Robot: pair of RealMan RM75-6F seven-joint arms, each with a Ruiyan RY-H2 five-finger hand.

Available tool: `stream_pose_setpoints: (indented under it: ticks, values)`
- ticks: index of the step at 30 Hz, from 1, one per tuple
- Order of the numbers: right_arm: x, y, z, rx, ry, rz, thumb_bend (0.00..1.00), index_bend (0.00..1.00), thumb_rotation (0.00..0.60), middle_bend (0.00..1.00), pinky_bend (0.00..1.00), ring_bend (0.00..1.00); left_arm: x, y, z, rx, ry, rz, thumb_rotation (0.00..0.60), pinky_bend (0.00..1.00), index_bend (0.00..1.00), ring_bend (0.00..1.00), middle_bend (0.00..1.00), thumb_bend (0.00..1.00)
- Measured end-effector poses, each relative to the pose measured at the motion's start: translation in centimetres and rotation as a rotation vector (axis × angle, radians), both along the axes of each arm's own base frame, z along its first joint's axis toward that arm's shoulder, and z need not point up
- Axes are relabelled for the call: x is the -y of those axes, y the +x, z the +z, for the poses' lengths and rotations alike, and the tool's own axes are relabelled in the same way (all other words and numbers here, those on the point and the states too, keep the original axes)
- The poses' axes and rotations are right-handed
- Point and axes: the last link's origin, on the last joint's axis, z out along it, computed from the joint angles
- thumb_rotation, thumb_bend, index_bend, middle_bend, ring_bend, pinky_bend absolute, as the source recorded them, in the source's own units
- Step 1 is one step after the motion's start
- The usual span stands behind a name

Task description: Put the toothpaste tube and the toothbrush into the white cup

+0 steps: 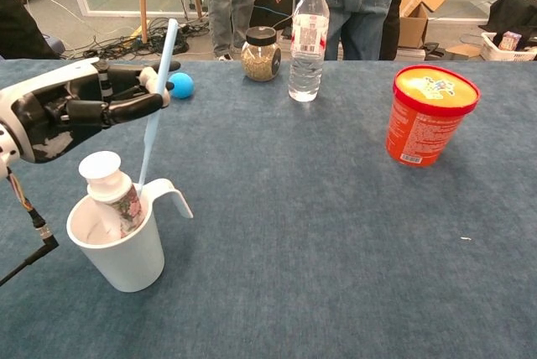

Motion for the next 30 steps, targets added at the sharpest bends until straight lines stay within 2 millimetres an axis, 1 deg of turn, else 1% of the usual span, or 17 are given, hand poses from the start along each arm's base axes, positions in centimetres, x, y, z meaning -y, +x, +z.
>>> stream_pose_setpoints:
  ticks: [7,20,30]
  values:
    - [0.0,0.0,-0.1,-0.002,0.002,-0.001,0.16,0.27,0.6,0.19,0.58,0.24,0.4,-0.6,-0.5,0.01,-0.014,0.01,0.6,0.0,0.58,0.0,0.0,0.33]
    - [0.1,0.0,-0.2,-0.003,0.006,-0.003,0.16,0.27,0.6,0.19,0.58,0.24,1.4,-2.3,-0.6,0.033,-0.027,0.032,0.6,0.0,0.56,0.0,0.0,0.33]
    - [0.1,0.0,-0.2,-0.003,0.006,-0.004,0.16,0.27,0.6,0.19,0.58,0.24,2.2,-2.8,-0.7,0.041,-0.049,0.022,0.6,0.0,0.54,0.0,0.0,0.33]
